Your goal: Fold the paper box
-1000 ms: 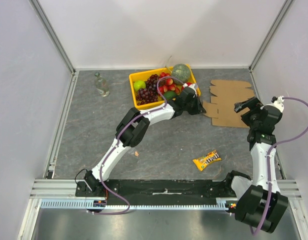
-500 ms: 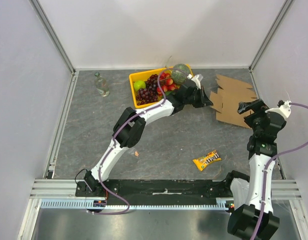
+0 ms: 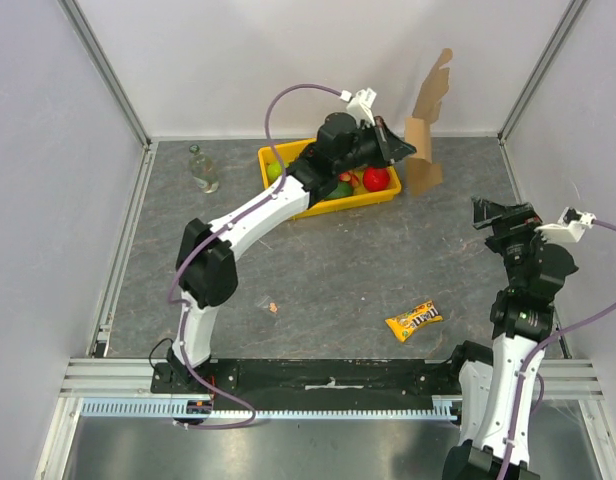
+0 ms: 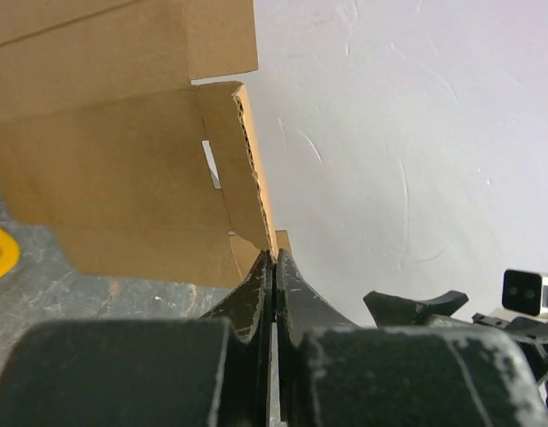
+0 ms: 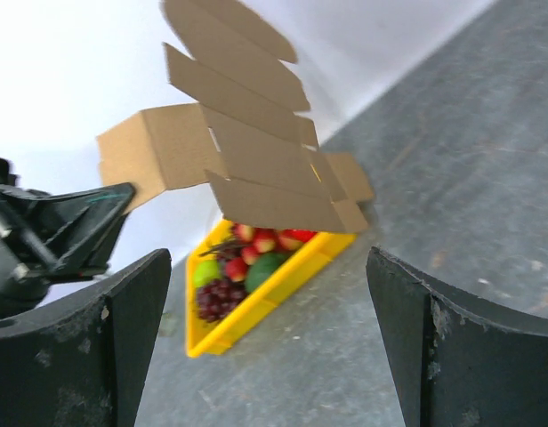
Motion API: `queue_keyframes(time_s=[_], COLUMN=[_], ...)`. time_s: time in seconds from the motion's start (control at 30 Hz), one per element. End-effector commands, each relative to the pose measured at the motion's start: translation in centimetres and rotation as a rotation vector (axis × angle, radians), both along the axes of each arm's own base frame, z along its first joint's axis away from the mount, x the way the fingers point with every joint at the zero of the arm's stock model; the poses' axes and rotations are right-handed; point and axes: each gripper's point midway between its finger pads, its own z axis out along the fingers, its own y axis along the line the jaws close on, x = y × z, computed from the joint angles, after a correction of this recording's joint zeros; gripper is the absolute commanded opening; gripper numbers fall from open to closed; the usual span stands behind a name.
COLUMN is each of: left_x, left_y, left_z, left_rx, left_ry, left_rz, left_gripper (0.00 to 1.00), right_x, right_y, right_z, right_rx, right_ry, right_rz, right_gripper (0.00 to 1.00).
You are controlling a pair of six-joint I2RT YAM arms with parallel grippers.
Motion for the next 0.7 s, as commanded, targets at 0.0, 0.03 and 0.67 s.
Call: queue_keyframes(time_s=[0.0, 0.03, 0.67], left_x=[-0.3, -0.5, -3.4], left_y=[2.6, 2.9, 17.2], left_z=[3.4, 3.5, -0.6], left_rx=[-0.028, -0.03, -0.11], left_ry=[-0.077, -0.077, 0.018], left_rz=[0.071, 0.078, 0.378], left_gripper=[0.02, 0.02, 0.02], right_x=[-0.7, -0.9, 0.4], right_y=[2.9, 3.4, 6.3], right_z=[2.2, 2.1, -1.0], right_rx=[0.178, 0.215, 0.41], right_ry=[-0.12, -0.134, -0.016], right_rz=[0.137, 0.16, 0.255], right_gripper=[0.98, 0.98, 0.98])
